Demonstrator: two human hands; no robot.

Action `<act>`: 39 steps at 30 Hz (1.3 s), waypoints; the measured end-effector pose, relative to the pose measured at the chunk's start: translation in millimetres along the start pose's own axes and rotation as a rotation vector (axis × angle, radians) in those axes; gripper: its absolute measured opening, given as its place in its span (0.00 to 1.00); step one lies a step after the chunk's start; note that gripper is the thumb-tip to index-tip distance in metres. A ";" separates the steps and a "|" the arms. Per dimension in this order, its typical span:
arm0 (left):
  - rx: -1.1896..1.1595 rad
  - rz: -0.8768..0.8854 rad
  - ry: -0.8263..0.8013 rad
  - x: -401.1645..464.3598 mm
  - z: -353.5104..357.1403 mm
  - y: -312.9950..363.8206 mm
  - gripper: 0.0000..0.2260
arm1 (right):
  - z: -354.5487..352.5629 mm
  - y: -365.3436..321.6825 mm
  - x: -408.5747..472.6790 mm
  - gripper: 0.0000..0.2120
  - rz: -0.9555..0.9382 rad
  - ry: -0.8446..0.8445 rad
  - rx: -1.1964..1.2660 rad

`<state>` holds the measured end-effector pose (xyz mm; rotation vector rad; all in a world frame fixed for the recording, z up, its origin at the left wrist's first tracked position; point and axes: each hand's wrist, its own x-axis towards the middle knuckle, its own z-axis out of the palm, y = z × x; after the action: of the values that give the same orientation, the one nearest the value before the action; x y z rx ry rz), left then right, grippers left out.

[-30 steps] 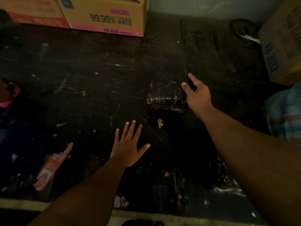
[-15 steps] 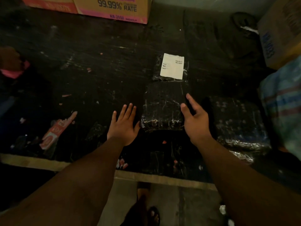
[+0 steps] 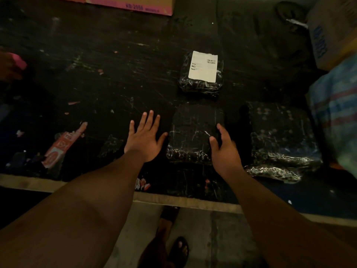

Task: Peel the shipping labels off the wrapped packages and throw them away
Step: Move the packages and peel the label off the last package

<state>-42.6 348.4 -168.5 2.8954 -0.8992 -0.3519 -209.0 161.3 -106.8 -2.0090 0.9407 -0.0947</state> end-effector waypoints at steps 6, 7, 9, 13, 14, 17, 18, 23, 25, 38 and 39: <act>-0.021 -0.004 0.045 27.1 -38.1 2.1 0.33 | -19.2 -48.2 28.0 0.24 -0.151 0.073 -0.443; -0.013 0.010 0.031 25.6 -34.2 4.2 0.33 | -19.8 -48.1 28.9 0.24 -0.146 0.047 -0.495; -0.030 0.006 0.005 14.7 -20.4 5.5 0.33 | -17.6 -42.2 23.2 0.24 -0.106 -0.030 -0.559; -0.049 -0.026 -0.020 -6.3 -1.0 0.3 0.33 | -23.9 -44.5 25.6 0.19 -0.105 -0.214 -0.815; -0.054 -0.027 -0.017 -5.7 -3.4 0.7 0.32 | -28.9 -51.9 32.9 0.17 -0.103 -0.256 -0.847; -0.064 -0.020 -0.004 13.7 -26.8 2.3 0.26 | -42.4 -79.0 67.5 0.19 -0.088 -0.349 -0.886; -0.055 -0.012 -0.011 23.3 -36.1 2.5 0.24 | -45.5 -87.6 79.4 0.21 -0.102 -0.359 -0.897; -0.178 -0.007 0.004 76.6 -67.7 4.9 0.25 | -52.9 -117.8 127.3 0.22 -0.181 -0.341 -0.813; -0.268 0.028 0.030 101.6 -79.0 13.1 0.29 | -54.8 -128.4 144.6 0.22 -0.191 -0.296 -0.773; -0.488 0.125 -0.050 216.3 -96.1 74.0 0.55 | -40.6 -167.2 252.4 0.23 -0.233 -0.195 -0.701; -0.496 0.130 -0.060 220.9 -92.9 73.6 0.56 | -37.6 -168.8 261.3 0.23 -0.241 -0.196 -0.700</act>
<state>116.6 164.0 -109.6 2.3743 -0.8567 -0.5609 59.4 19.1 -29.7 -2.7088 0.6461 0.3403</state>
